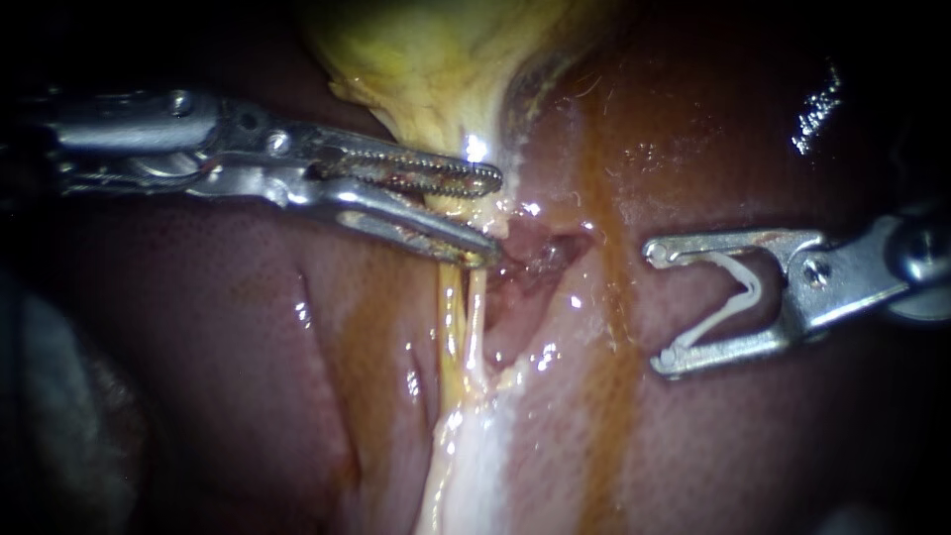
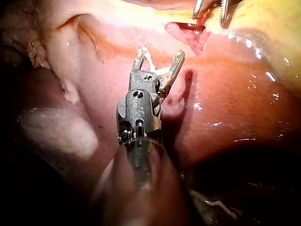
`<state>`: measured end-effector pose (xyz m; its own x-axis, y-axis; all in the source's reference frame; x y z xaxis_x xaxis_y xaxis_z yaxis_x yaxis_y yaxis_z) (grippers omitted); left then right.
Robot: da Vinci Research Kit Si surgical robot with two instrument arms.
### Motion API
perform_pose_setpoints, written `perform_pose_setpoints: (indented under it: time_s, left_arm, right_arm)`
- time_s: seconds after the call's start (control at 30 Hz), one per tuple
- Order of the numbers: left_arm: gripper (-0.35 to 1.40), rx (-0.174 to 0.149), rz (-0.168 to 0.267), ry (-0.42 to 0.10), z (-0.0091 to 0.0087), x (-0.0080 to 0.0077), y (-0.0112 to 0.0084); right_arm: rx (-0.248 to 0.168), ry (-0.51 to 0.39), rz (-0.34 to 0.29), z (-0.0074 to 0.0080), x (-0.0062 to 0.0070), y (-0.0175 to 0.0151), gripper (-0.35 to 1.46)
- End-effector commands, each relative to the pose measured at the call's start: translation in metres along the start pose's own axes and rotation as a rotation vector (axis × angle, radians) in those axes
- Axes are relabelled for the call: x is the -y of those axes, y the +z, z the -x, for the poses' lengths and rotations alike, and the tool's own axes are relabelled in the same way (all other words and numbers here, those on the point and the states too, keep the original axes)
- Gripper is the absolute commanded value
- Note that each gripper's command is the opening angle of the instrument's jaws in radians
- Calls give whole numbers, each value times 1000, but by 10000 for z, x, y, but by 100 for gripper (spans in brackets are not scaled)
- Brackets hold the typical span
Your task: Grabbing gallbladder
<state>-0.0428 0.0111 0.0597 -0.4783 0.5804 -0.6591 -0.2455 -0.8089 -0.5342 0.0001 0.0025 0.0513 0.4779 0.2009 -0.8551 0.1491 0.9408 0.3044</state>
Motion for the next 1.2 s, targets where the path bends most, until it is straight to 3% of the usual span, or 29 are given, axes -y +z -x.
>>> perform_pose_setpoints:
  time_s: [0.03, 0.4, 0.67, 0.83, 1.0, 1.2]
  left_arm:
    - [37, 0, 1, 0, 0, 0, 1]
    - [52, 0, 7, 4, 8, 0, -14]
    - [52, 1, 16, 16, 29, 0, -43]
    - [52, 13, 13, 24, 46, 10, -51]
    - [47, 30, 7, 14, 59, 22, -44]
    - [49, 30, -7, 9, 51, 34, -17]
  right_arm:
    - [0, 0, 0, 0, 0, 0, 50]
    - [0, 0, 0, 0, 0, 0, 50]
    - [0, 0, 0, 0, 0, 0, 50]
    - [0, 0, 0, 0, 0, 0, 50]
    - [0, 0, 0, 0, 0, 0, 50]
    - [0, -1, 0, 0, 0, 1, 50]
